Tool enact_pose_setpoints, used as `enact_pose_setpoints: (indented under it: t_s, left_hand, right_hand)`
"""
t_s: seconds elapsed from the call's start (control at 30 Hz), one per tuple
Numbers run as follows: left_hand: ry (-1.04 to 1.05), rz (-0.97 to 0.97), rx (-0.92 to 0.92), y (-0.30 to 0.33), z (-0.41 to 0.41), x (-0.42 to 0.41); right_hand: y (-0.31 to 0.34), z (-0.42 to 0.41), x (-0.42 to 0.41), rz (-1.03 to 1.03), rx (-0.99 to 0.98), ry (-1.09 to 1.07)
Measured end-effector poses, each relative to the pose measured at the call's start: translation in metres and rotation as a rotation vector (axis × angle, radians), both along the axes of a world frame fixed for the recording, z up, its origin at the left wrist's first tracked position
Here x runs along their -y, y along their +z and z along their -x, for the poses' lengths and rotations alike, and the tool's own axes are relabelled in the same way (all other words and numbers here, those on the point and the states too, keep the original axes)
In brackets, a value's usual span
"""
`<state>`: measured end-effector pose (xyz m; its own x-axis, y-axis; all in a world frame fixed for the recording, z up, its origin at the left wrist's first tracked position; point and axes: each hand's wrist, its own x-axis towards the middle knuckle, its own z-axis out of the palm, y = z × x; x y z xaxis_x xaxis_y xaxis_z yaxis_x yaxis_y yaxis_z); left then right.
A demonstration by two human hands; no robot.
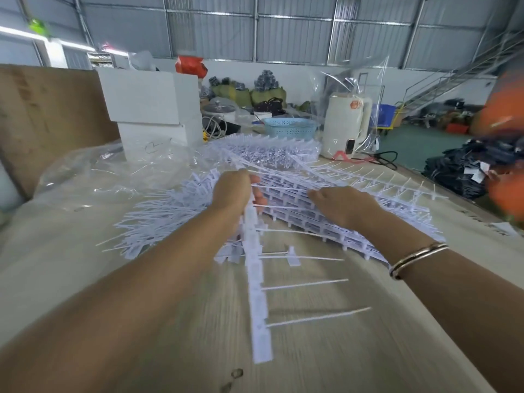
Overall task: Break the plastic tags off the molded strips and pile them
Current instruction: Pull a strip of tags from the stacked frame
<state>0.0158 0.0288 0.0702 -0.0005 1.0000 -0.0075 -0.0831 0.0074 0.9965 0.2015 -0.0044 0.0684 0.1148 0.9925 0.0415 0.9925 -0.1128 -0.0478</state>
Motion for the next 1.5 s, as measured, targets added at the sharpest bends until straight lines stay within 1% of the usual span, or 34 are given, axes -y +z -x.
enact_pose_setpoints:
  t_s: [0.07,0.13,0.2,0.27,0.33,0.4,0.43,0.5,0.53,0.57,0.6,0.63,0.7,0.77,0.8,0.83,0.9,0.97,1.07,1.1,1.17,1.3,1.4,1.5]
  left_hand:
    - [0.038,-0.078,-0.114,0.009,0.024,0.004]
    - [0.018,-0.109,-0.186,0.019,0.05,0.007]
    - [-0.101,-0.106,-0.205,0.026,0.075,0.01]
    - [-0.27,-0.091,-0.286,0.028,0.097,0.012]
    - [-0.418,-0.054,-0.376,0.026,0.117,0.014]
    - [-0.516,-0.037,-0.415,0.019,0.132,0.017]
    - [-0.527,-0.032,-0.405,0.015,0.138,0.02]
    - [-0.471,-0.064,-0.407,0.006,0.15,0.023]
    - [-0.438,-0.106,-0.455,0.001,0.156,0.024]
    - [-0.444,-0.148,-0.524,-0.002,0.161,0.026]
    - [-0.476,-0.179,-0.592,-0.004,0.164,0.027]
    - [-0.502,-0.197,-0.638,-0.007,0.165,0.03]
    - [-0.526,-0.253,-0.665,-0.011,0.158,0.034]
    - [-0.566,-0.275,-0.662,-0.015,0.144,0.038]
    - [-0.589,-0.255,-0.66,-0.015,0.136,0.039]
    - [-0.606,-0.242,-0.683,-0.015,0.131,0.04]
    - [-0.619,-0.236,-0.773,-0.012,0.127,0.039]
    - [-0.566,-0.277,-0.87,-0.012,0.129,0.037]
    - [-0.404,-0.472,-1.043,-0.017,0.121,0.037]
    - [-0.38,-0.522,-1.066,-0.018,0.114,0.039]
    - [-0.4,-0.571,-1.078,-0.018,0.098,0.044]
    - [-0.462,-0.587,-1.183,-0.026,0.076,0.046]
    - [-0.456,-0.577,-1.167,-0.039,0.073,0.046]
    - [-0.368,-0.586,-1.146,-0.054,0.075,0.05]
  right_hand:
    - [0.001,0.0,-0.001,-0.011,-0.051,-0.036]
    - [0.004,-0.001,-0.001,-0.087,-0.097,-0.036]
    - [0.008,-0.002,-0.001,-0.242,-0.223,-0.077]
    - [0.008,-0.004,-0.003,-0.415,-0.346,-0.113]
    - [0.006,-0.004,-0.008,-0.543,-0.451,-0.037]
    - [0.0,-0.001,-0.013,-0.612,-0.553,0.083]
    - [-0.004,-0.001,-0.015,-0.64,-0.617,0.122]
    - [-0.01,-0.005,-0.017,-0.691,-0.835,0.13]
    - [-0.013,-0.008,-0.015,-0.731,-0.928,0.115]
    - [-0.017,-0.01,-0.01,-0.777,-0.966,0.12]
    - [-0.021,-0.01,-0.005,-0.801,-0.932,0.159]
    - [-0.027,-0.008,0.003,-0.786,-0.841,0.247]
    - [-0.041,0.005,0.017,-0.624,-0.611,0.48]
    - [-0.052,0.025,0.026,-0.429,-0.458,0.631]
    - [-0.056,0.034,0.027,-0.422,-0.407,0.677]
    - [-0.058,0.04,0.027,-0.477,-0.379,0.714]
    - [-0.058,0.045,0.03,-0.603,-0.392,0.737]
    - [-0.058,0.049,0.035,-0.678,-0.385,0.746]
    - [-0.058,0.058,0.041,-0.756,-0.364,0.765]
    - [-0.058,0.062,0.043,-0.779,-0.353,0.779]
    - [-0.057,0.065,0.043,-0.817,-0.305,0.808]
    - [-0.06,0.066,0.042,-0.857,-0.267,0.794]
    - [-0.067,0.066,0.042,-0.814,-0.197,0.832]
    - [-0.07,0.064,0.041,-0.78,-0.205,0.832]
